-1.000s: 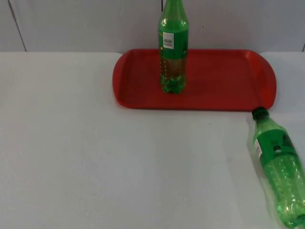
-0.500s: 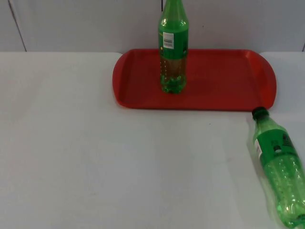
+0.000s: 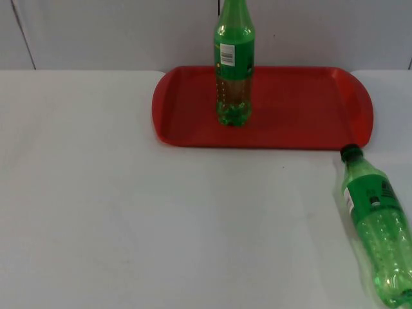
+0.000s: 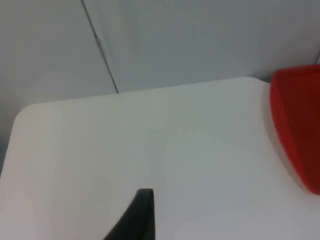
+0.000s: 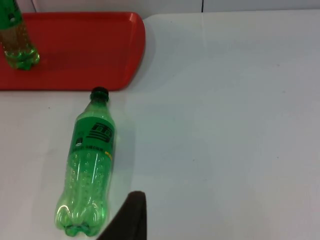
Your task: Place the bottle upright on the tray.
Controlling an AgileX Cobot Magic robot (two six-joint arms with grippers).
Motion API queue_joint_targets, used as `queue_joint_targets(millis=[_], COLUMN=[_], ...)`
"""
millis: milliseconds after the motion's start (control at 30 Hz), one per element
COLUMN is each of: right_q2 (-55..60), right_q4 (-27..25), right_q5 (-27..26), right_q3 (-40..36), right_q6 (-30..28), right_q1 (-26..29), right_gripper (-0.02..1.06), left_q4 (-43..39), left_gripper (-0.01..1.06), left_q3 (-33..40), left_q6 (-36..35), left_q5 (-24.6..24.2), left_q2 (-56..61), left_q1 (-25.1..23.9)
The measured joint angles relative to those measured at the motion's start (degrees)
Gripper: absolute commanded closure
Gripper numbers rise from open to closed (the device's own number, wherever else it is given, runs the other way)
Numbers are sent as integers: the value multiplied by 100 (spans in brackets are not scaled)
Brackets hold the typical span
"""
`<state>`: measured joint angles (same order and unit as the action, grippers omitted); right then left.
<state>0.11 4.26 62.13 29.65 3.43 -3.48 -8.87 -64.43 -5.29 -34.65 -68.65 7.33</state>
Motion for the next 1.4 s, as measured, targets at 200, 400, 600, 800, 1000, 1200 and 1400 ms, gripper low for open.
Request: queue_joint_targets(millis=[200, 400, 600, 800, 1000, 1200, 1400], right_q2=[0, 0, 0, 0, 0, 0, 0], right_q4=[0, 0, 0, 0, 0, 0, 0], right_q5=[0, 0, 0, 0, 0, 0, 0], right_q3=[0, 0, 0, 0, 0, 0, 0], right_q6=[0, 0, 0, 0, 0, 0, 0], right_q1=[0, 0, 0, 0, 0, 0, 0], right_gripper=[0, 0, 0, 0, 0, 0, 0], left_q4=[182, 226, 312, 512, 826, 996, 1251], left_gripper=[0, 0, 0, 0, 0, 0, 0], left_q3=[443, 1031, 1379, 1896, 2362, 2783, 3340], left_q6=[143, 143, 147, 160, 187, 237, 352], left_q5=[13, 21, 35, 47, 37, -55, -67], left_q2=[581, 1138, 1611, 2371, 3188, 3973, 4949], left_q1=[0, 0, 0, 0, 0, 0, 0])
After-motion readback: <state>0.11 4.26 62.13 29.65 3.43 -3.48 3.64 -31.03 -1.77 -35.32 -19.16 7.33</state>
